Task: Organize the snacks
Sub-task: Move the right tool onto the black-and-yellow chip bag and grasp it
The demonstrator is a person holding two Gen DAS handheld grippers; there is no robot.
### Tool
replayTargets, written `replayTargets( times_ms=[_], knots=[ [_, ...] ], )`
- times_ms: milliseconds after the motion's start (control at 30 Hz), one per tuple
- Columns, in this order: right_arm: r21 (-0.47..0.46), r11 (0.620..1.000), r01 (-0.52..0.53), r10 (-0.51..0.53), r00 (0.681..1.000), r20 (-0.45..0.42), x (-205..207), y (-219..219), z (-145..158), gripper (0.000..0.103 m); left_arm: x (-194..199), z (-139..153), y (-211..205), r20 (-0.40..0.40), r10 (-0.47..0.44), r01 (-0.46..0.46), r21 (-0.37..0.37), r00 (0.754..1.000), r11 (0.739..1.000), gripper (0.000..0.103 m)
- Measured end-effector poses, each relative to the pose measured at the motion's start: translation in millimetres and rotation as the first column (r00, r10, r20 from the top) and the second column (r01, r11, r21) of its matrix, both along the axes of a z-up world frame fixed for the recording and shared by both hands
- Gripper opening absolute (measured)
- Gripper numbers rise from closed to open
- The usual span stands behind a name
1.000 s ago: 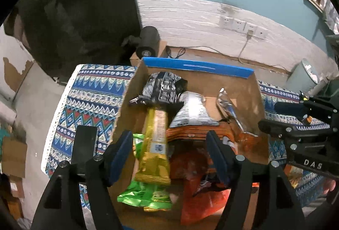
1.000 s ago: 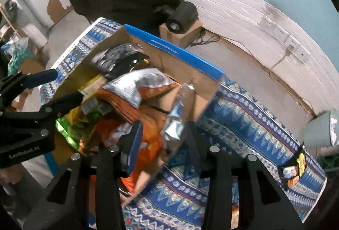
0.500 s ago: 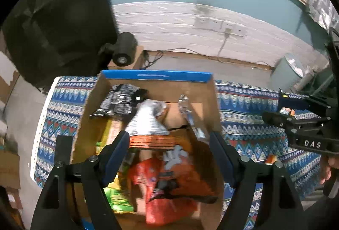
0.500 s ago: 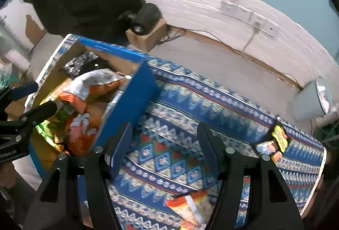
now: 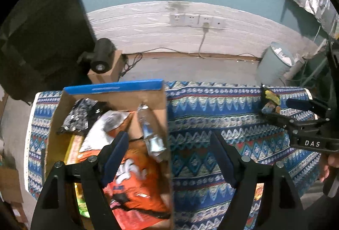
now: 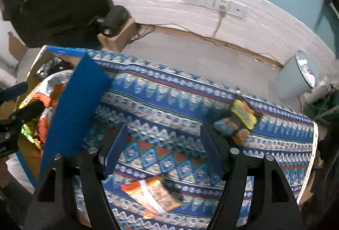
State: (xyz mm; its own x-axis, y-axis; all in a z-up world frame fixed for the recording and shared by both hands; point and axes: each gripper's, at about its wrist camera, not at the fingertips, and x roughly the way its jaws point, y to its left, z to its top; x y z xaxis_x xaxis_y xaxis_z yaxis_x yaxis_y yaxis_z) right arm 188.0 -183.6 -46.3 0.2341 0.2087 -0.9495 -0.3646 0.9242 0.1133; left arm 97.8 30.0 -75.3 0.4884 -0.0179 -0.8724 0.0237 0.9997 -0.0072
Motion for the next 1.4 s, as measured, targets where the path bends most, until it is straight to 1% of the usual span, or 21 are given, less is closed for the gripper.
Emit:
replayTargets(
  times_ms=[200,367,533,633,767,967,1167,1300,1400],
  knots=[
    [-0.038,0.996,0.083,-0.084,0.996,-0.022,15.4,-42.8,-14.7,0.075,16.5,-8.6,-30.5,-0.001,-0.033,0.033,-0.007,0.999,0.999,0.08],
    [-0.027,0.979,0.203,-0.205,0.977,-0.059,32.4,-79.4,-34.1,0.076,29.3,-24.3,-52.1,-0.026,-0.071,0.071,-0.006,0.997,0.997,0.08],
    [-0.019,0.963,0.27,-0.271,0.958,-0.1,44.4,-99.9,-55.1,0.076,43.2,-39.3,-66.9,-0.05,-0.093,0.093,0.01,0.994,0.996,0.08],
    [-0.018,0.954,0.298,-0.298,0.947,-0.117,49.7,-105.8,-66.6,0.076,52.3,-48.9,-72.3,-0.066,-0.098,0.099,0.006,0.993,0.995,0.08],
    [-0.011,0.947,0.322,-0.32,0.937,-0.142,58.1,-109.9,-83.2,0.076,64.3,-64.3,-81.0,-0.084,-0.105,0.108,0.025,0.991,0.994,0.08],
    [-0.005,0.937,0.348,-0.344,0.923,-0.171,69.2,-109.5,-99.8,0.076,78.0,-83.8,-92.3,-0.113,-0.119,0.124,0.038,0.986,0.992,0.08],
    [-0.048,0.929,0.366,-0.369,0.916,-0.16,74.8,-107.9,-113.1,0.077,77.7,-94.9,-96.3,-0.144,-0.132,0.135,0.018,0.981,0.991,0.08],
    [-0.05,0.923,0.382,-0.384,0.904,-0.186,76.3,-112.1,-123.2,0.077,74.8,-99.3,-96.1,-0.15,-0.137,0.143,0.024,0.979,0.989,0.08],
    [-0.05,0.926,0.374,-0.376,0.905,-0.2,75.3,-112.3,-128.8,0.077,71.9,-100.0,-96.0,-0.158,-0.143,0.147,0.018,0.977,0.989,0.08]
  ],
)
